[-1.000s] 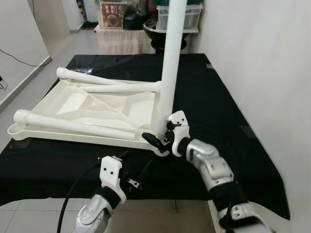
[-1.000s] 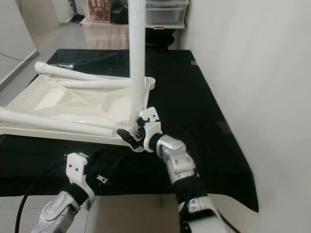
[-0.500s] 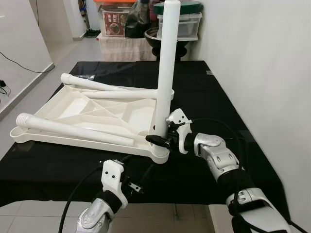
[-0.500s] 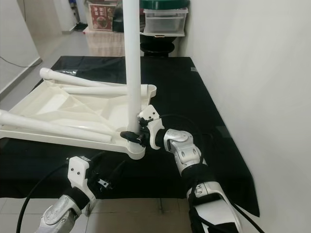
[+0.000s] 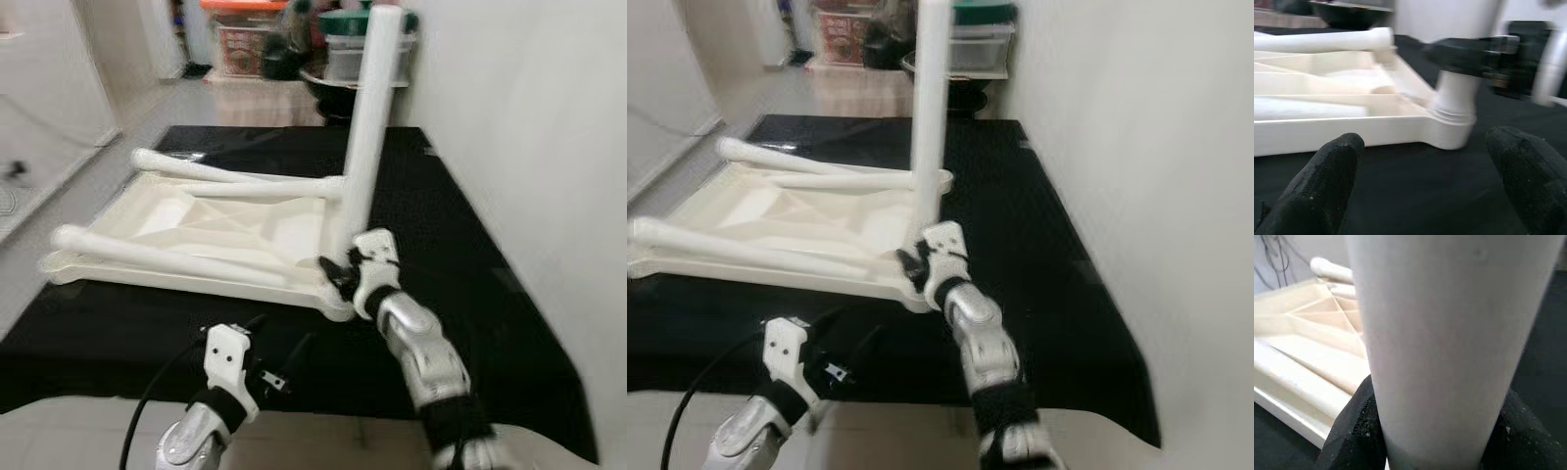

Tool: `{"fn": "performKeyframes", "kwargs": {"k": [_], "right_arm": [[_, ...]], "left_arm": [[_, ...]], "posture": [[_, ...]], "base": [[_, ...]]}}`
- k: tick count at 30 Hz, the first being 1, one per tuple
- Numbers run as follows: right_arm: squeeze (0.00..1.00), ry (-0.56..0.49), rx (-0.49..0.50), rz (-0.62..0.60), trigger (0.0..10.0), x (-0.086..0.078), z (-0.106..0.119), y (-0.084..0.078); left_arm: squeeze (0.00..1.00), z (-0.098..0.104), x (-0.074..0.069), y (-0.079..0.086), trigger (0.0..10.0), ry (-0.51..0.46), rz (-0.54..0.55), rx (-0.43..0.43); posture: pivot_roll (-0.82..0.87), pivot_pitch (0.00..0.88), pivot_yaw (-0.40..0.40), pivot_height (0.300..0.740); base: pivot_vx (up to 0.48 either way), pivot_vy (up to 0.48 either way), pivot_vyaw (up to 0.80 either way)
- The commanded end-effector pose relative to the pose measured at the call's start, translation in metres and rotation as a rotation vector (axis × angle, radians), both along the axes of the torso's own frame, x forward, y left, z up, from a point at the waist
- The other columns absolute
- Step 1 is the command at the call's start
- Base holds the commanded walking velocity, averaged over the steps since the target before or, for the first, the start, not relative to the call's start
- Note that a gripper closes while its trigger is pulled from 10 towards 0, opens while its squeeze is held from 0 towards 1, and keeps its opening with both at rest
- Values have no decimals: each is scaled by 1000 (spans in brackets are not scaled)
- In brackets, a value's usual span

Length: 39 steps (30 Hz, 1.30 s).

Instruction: Building children table

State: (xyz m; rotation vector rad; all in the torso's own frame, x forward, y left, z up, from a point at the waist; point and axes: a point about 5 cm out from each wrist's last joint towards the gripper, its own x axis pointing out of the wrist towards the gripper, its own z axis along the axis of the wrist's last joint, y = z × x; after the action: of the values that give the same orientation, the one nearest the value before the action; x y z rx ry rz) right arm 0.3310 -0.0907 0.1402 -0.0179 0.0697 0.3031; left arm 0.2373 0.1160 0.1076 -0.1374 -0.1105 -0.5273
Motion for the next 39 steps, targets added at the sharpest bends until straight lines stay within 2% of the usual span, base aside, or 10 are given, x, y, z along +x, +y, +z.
{"fn": "performKeyframes", "kwargs": {"k": [1, 5, 6, 9, 10, 18, 19, 31, 32, 39], "right_arm": [[0, 113, -20, -8, 0, -5, -23, 0], [0, 89, -23, 58, 0, 5, -14, 9], [0, 81, -34, 72, 2431, 8, -11, 11], [0, 76, -42, 77, 2431, 9, -9, 12], [1000, 57, -9, 156, 10000, 11, -1, 20], [949, -26, -3, 526, 10000, 17, 27, 27], [0, -34, -39, 675, 10000, 18, 32, 24], [0, -19, -113, 972, 10000, 28, 47, 14], [0, -16, -115, 982, 0, 29, 47, 13], [0, -13, -115, 1011, 0, 31, 45, 4]], "left_arm": [[0, 0, 0, -1, 10000, 6, -14, 10], [0, -1, 1, -2, 10000, 7, -16, 10], [0, -1, 2, -2, 10000, 6, -14, 10], [0, -1, 2, -2, 10000, 6, -13, 9], [0, -1, 2, -2, 10000, 3, -7, 7], [0, -1, 4, -3, 10000, 4, -8, 6], [0, -1, 4, -3, 10000, 4, -9, 5], [0, -1, 4, -4, 10000, 4, -7, 10], [0, -1, 4, -4, 10000, 4, -7, 10], [0, -2, 3, -4, 10000, 6, -9, 9]], "posture": [[24, 69, -17, 740], [26, 65, -25, 740], [27, 64, -28, 740], [27, 63, -29, 740], [29, 60, -30, 740], [29, 53, -29, 740], [29, 52, -28, 740], [43, 46, -31, 740], [43, 46, -30, 740], [36, 46, -26, 740]], "base": [[0, 0, 0], [0, 0, 0], [0, 0, 0], [0, 0, 0], [0, 0, 0], [0, 0, 0], [0, 0, 0], [0, 0, 0], [0, 0, 0], [0, 0, 0]]}}
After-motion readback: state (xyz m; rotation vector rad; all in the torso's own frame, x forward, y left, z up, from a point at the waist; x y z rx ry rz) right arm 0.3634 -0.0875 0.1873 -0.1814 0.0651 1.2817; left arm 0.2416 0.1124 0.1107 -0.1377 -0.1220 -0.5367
